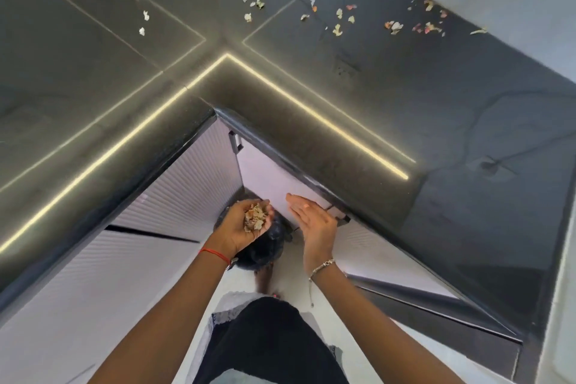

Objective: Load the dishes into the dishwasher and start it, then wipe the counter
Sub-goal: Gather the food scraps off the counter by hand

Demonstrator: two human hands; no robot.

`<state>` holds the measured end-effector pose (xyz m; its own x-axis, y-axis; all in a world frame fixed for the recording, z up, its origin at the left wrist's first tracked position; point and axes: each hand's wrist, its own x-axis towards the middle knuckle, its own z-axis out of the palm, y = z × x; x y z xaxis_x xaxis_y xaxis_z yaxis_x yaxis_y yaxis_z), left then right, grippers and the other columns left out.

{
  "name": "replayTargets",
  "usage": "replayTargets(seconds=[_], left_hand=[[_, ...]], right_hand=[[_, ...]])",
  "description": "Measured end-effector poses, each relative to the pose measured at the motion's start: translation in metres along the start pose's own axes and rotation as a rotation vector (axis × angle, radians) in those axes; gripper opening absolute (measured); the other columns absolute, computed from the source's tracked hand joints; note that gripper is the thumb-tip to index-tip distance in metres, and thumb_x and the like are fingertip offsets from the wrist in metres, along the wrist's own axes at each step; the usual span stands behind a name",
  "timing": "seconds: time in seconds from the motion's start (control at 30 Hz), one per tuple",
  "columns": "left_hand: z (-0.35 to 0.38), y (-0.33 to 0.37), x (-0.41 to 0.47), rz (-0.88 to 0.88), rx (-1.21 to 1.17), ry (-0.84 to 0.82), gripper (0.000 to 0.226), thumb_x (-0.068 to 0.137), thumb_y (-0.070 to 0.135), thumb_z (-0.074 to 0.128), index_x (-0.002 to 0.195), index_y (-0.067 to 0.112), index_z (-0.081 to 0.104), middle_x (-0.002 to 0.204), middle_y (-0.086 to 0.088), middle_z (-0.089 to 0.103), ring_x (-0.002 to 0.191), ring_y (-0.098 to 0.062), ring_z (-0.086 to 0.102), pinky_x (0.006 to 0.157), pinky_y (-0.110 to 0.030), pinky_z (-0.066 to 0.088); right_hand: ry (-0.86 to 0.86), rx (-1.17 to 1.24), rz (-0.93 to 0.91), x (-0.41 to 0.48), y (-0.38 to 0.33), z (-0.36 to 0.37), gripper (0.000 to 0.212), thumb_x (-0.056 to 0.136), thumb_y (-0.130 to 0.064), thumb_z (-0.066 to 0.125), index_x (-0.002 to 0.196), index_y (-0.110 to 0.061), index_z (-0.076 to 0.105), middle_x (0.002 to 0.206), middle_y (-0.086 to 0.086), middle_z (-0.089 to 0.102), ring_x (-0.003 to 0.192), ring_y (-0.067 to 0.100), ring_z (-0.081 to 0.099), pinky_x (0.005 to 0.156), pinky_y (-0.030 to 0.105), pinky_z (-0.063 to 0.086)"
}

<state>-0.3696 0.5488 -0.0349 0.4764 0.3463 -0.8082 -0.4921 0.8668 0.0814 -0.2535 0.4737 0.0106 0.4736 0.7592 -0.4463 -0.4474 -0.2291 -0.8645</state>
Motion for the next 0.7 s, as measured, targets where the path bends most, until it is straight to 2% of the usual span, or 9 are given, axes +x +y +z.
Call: replayTargets(seconds=[0.1, 0.23, 0.4, 0.47, 0.5, 0.6, 0.63, 0.67, 0.7], left_hand=[[-0.030, -0.010, 0.017, 0.012, -0.083, 0.039, 0.050, 0.091, 0.012, 0.036, 0.044, 0.007, 0.055, 0.048, -0.004, 0.049, 0.038, -0.013, 0.049, 0.037, -0.015, 0.039], [-0.068, -0.024, 0.060, -0.012, -0.077, 0.130, 0.058, 0.096, 0.015, 0.031, 0.040, 0.010, 0.047, 0.041, -0.002, 0.041, 0.032, -0.011, 0.042, 0.033, -0.013, 0.036], [-0.135, -0.027, 0.149, 0.029, -0.020, 0.234, 0.061, 0.098, 0.014, 0.032, 0.039, 0.010, 0.047, 0.038, -0.002, 0.042, 0.029, -0.011, 0.042, 0.033, -0.013, 0.036], [-0.160, -0.027, 0.185, 0.050, 0.033, 0.285, 0.054, 0.098, 0.015, 0.032, 0.047, 0.010, 0.047, 0.039, -0.002, 0.044, 0.031, -0.011, 0.044, 0.034, -0.014, 0.038], [-0.172, -0.025, 0.205, 0.083, 0.074, 0.325, 0.045, 0.099, 0.015, 0.033, 0.056, 0.010, 0.047, 0.044, -0.002, 0.048, 0.036, -0.011, 0.048, 0.038, -0.015, 0.041], [-0.198, -0.018, 0.252, 0.125, 0.034, 0.347, 0.030, 0.101, 0.023, 0.033, 0.089, 0.007, 0.055, 0.076, -0.004, 0.062, 0.067, -0.008, 0.062, 0.068, -0.021, 0.051], [-0.212, -0.016, 0.268, 0.139, 0.105, 0.394, 0.024, 0.102, 0.024, 0.034, 0.095, 0.013, 0.055, 0.084, 0.000, 0.066, 0.067, 0.000, 0.062, 0.072, -0.022, 0.052], [-0.224, -0.009, 0.279, 0.115, 0.138, 0.448, 0.018, 0.101, 0.018, 0.037, 0.106, 0.025, 0.052, 0.102, 0.002, 0.065, 0.074, 0.006, 0.060, 0.081, -0.027, 0.051], [-0.234, -0.007, 0.288, 0.132, 0.186, 0.492, 0.037, 0.099, 0.007, 0.037, 0.125, 0.033, 0.040, 0.125, 0.004, 0.051, 0.098, 0.005, 0.056, 0.096, -0.031, 0.045]], right_hand=[[0.112, 0.177, 0.297, 0.010, 0.041, -0.003, 0.023, 0.090, 0.001, 0.044, 0.095, 0.003, 0.066, 0.106, 0.021, 0.066, 0.094, 0.026, 0.066, 0.087, 0.029, 0.053], [0.174, 0.187, 0.504, 0.035, 0.107, -0.005, 0.021, 0.091, -0.004, 0.045, 0.097, 0.003, 0.064, 0.106, 0.021, 0.064, 0.092, 0.027, 0.063, 0.084, 0.030, 0.051], [0.167, 0.097, 0.553, 0.094, 0.214, -0.018, 0.023, 0.091, -0.004, 0.047, 0.102, 0.007, 0.063, 0.107, 0.020, 0.064, 0.100, 0.028, 0.061, 0.086, 0.031, 0.049], [0.169, 0.040, 0.556, 0.120, 0.258, -0.024, 0.024, 0.091, -0.004, 0.047, 0.107, 0.008, 0.062, 0.113, 0.022, 0.063, 0.108, 0.031, 0.059, 0.084, 0.029, 0.049], [0.158, 0.009, 0.554, 0.135, 0.282, -0.026, 0.026, 0.091, -0.003, 0.047, 0.110, 0.009, 0.061, 0.116, 0.022, 0.061, 0.111, 0.032, 0.058, 0.082, 0.027, 0.049], [0.093, -0.104, 0.527, 0.173, 0.335, -0.028, 0.028, 0.093, -0.004, 0.046, 0.116, 0.005, 0.059, 0.122, 0.017, 0.060, 0.115, 0.026, 0.056, 0.086, 0.028, 0.047], [0.065, -0.166, 0.525, 0.184, 0.348, -0.027, 0.030, 0.094, -0.006, 0.047, 0.120, 0.003, 0.057, 0.124, 0.012, 0.059, 0.114, 0.022, 0.055, 0.091, 0.030, 0.044], [0.038, -0.249, 0.526, 0.196, 0.361, -0.025, 0.032, 0.095, -0.008, 0.046, 0.125, 0.000, 0.055, 0.127, 0.009, 0.057, 0.116, 0.020, 0.053, 0.096, 0.031, 0.041], [0.011, -0.349, 0.530, 0.208, 0.373, -0.024, 0.036, 0.096, -0.011, 0.044, 0.130, -0.002, 0.050, 0.132, 0.008, 0.053, 0.120, 0.020, 0.050, 0.099, 0.030, 0.037]])
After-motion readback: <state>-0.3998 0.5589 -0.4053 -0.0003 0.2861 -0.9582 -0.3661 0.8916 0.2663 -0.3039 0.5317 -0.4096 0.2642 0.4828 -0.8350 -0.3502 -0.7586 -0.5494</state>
